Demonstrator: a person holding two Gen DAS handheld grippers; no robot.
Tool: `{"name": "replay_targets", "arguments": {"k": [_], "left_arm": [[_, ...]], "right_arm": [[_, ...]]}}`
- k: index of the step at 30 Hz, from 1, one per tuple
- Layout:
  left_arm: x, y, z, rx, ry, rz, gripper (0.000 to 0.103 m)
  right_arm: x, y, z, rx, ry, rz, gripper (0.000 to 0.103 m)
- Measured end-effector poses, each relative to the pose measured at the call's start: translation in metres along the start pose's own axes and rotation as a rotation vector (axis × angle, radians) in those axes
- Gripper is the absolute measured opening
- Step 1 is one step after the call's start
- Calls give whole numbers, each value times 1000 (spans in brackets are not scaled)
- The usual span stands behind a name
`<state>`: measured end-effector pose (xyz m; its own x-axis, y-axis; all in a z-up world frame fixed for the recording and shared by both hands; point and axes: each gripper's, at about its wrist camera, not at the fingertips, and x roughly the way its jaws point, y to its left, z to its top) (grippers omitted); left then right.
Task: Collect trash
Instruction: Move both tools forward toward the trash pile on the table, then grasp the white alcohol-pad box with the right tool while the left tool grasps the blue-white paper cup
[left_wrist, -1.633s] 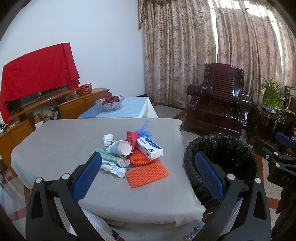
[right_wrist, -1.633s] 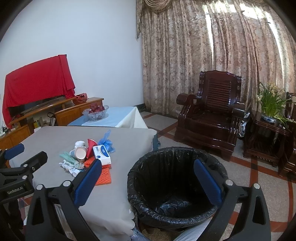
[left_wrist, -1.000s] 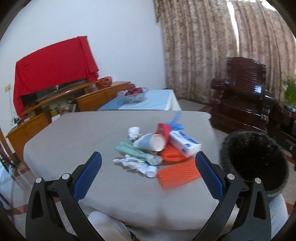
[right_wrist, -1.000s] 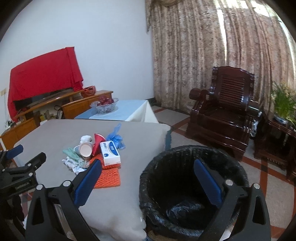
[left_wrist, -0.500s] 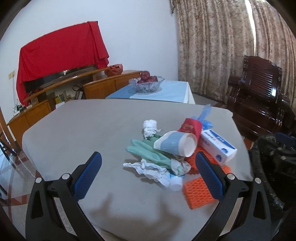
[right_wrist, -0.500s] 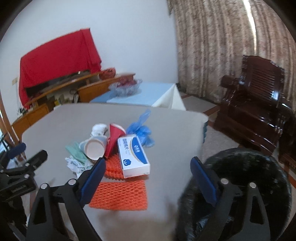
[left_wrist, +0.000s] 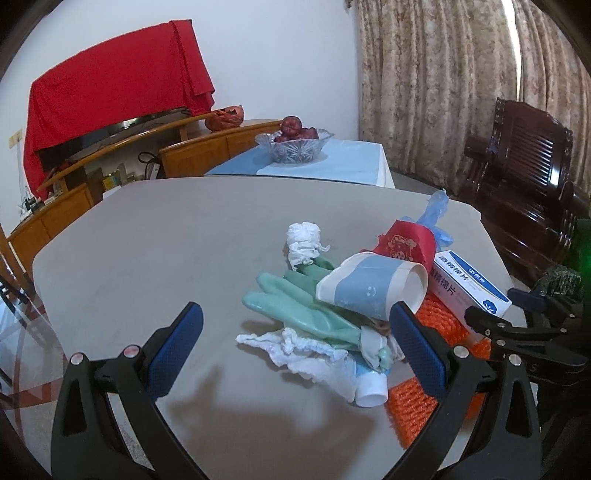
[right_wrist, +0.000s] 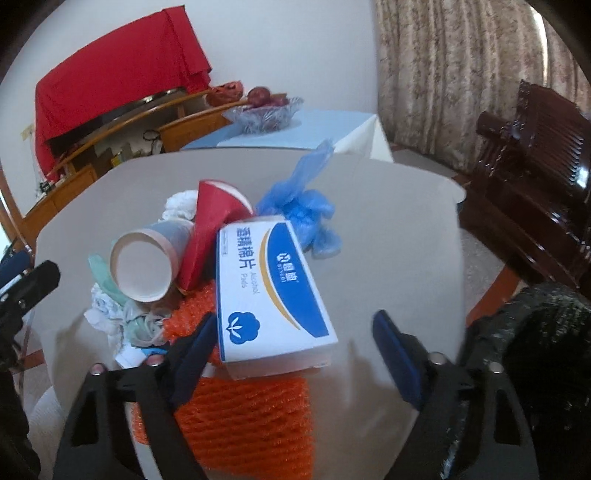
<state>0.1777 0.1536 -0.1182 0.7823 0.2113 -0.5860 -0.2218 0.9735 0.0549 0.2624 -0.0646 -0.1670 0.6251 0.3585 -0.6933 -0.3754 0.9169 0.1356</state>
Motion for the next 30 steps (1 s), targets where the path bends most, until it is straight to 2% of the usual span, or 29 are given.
{"name": "replay_targets", "arguments": {"k": [1,3,13,15,17,21,24,26,28,30], "left_arm": [[2,-2,0,1,2,-3,98],[6,-5,2,1,5,-13,98],[20,-43,8,41,-7,-56,98],[27,-50,8,50,-3,-59,94],[35,-56,7,61,2,-67,81],[49,-60,4,69,32,-86,64],[56,-58,1,51,52,-113,43],[57,-56,-1,27,62,-150,22],[57,-53,-2,3,69,-178,14],[57,-54,-4,2,70,-172,11]], "right_arm": [[1,-1,-1,2,7,15,72],[3,-2,-1,-8,24,42,60],[-30,-19,1,12,-46,1,58],[-33,-24,2,30,-51,9,58],[-33,-27,4,33,-53,11,57],[-32,-29,8,43,-57,22,57],[-30,-26,9,40,-57,28,57],[-31,-26,8,37,-62,28,57],[-32,-25,8,41,-67,35,57],[-31,-22,6,38,-56,40,57]]}}
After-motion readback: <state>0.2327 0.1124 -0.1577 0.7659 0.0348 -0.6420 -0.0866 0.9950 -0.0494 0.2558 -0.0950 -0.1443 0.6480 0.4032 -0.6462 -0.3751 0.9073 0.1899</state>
